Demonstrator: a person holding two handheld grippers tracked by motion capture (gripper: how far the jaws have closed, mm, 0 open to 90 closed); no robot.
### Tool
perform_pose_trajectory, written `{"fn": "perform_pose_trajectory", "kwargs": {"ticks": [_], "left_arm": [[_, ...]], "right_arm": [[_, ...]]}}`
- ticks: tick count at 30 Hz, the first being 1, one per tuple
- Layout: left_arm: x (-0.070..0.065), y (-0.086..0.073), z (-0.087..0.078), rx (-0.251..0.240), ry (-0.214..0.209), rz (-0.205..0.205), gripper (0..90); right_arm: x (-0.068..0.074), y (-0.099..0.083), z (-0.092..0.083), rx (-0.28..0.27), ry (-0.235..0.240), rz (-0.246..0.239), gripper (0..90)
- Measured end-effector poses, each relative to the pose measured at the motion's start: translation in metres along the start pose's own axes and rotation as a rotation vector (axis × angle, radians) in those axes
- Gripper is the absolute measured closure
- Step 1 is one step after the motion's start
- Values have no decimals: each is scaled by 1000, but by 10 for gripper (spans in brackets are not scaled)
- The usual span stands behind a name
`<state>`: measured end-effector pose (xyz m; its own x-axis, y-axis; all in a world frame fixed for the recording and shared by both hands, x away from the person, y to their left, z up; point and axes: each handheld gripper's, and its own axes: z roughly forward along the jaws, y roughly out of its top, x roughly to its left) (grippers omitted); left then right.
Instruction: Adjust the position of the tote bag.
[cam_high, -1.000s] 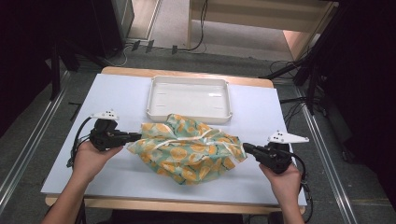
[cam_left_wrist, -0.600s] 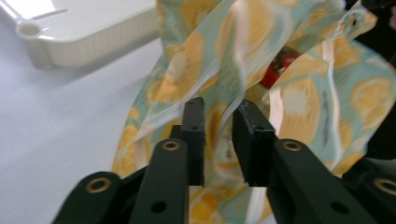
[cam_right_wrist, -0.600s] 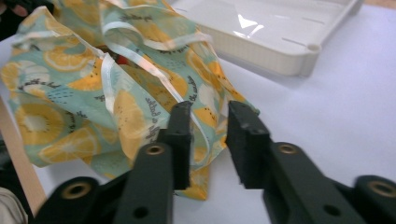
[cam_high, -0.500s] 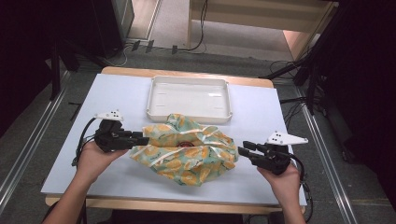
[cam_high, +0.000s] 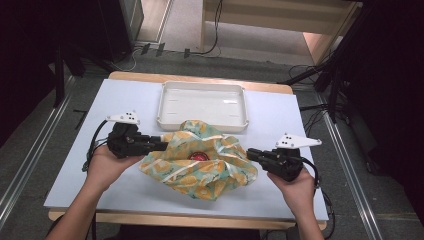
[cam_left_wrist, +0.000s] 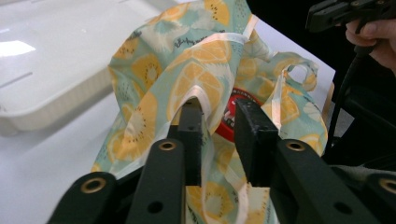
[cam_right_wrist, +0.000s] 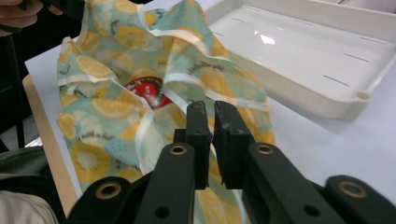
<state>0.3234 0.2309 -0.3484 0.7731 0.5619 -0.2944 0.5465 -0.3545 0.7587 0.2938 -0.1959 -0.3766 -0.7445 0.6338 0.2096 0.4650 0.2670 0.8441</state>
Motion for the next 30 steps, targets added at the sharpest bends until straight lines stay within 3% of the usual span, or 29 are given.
{"fn": "perform_pose_trajectory", "kwargs": {"ticks": [5,7,9,11,15,19,24,29,30], "left_arm": [[7,8,6,2,12,5,869],[14,8,14,18,16,-9,900],[18,7,20,28,18,-18,900],[21,4,27,48,37,-24,900],[26,-1,32,46,50,-40,900],[25,-2,32,45,63,-37,832],[21,-2,19,23,59,-33,739],[19,-2,3,0,72,-42,696],[19,-2,1,-7,64,-41,725]], "right_arm": [[9,15,19,16,14,-25,900],[16,25,39,32,45,-47,900],[17,26,44,36,57,-51,900],[23,30,64,52,93,-62,900],[24,30,80,74,106,-75,900],[16,29,102,104,92,-62,900],[2,29,112,110,75,-35,900],[-7,28,116,114,61,-20,900],[-11,28,119,115,54,-19,900]]}}
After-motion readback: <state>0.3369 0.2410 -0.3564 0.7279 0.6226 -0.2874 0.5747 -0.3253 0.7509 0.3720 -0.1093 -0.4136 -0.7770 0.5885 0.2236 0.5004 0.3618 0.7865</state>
